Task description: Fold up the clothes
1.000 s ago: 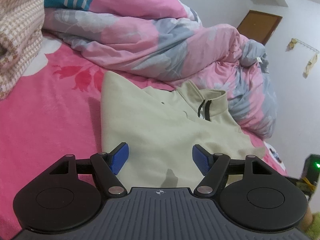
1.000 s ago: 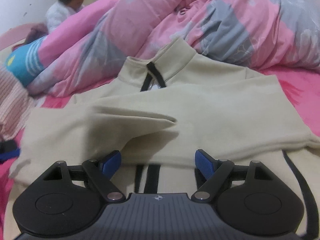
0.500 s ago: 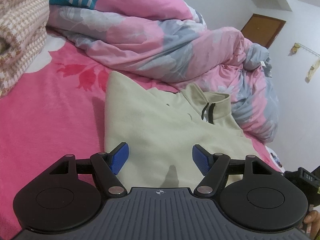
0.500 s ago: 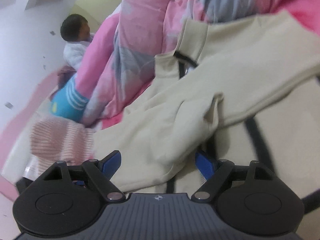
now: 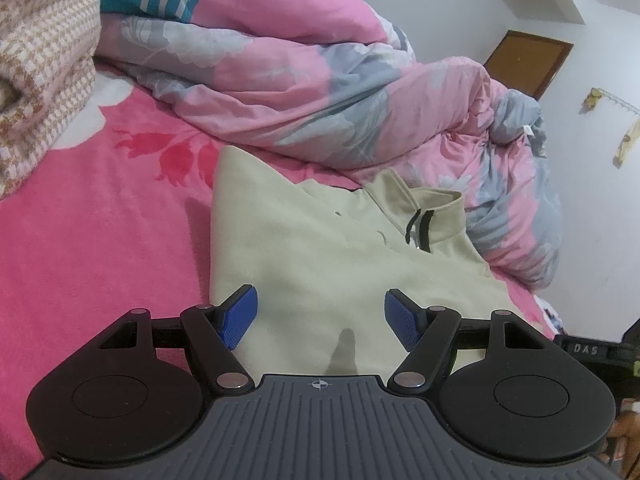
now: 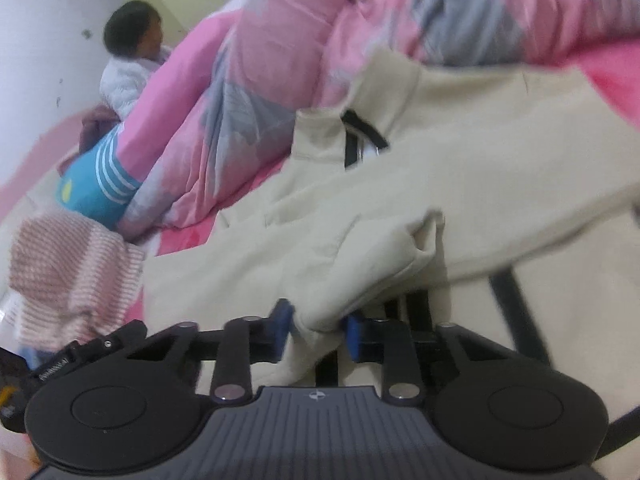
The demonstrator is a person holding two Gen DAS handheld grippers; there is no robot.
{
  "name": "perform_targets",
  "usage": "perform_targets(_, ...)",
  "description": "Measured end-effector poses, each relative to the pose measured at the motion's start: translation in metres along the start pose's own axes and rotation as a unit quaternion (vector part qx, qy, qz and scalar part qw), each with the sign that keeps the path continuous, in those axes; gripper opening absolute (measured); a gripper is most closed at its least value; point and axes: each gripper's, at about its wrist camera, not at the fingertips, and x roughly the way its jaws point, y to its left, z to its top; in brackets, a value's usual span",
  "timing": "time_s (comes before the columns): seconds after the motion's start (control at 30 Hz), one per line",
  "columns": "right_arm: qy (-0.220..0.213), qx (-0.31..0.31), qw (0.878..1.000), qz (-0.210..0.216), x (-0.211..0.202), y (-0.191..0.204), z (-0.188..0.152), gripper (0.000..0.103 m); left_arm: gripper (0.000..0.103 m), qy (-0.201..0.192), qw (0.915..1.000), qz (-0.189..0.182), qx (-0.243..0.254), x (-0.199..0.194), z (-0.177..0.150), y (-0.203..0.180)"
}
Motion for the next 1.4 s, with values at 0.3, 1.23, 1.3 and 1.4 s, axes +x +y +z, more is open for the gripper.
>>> perform_targets(0.3, 0.011, -0.027, 0.998, -0.062, 0.013, 0.017, 0.012, 0.028, 0.071, -0.001, 1.0, -0.004, 0.004, -0.001, -0.001, -0.002)
perform_targets(1.23, -0.181, -0.062, 0.972, -0.135, -0.048, -0.039, 0.123, 0.017, 0.07, -0.023, 0.9997, 0.0, -0.007, 0.014, 0.014, 0.006)
perform_targets(1.3, -0.161, -0.046, 0.975, -0.145, -0.041, -0.06, 0.121, 0.017, 0.07, -0.018, 0.9998, 0.0, 0.007, 0.017, 0.013, 0.001)
perform_targets(1.4, -0.129, -0.023, 0.981, -0.143, -0.027, -0.079, 0.122, 0.017, 0.07, -0.015, 0.9996, -0.002, 0.023, 0.022, 0.012, -0.007)
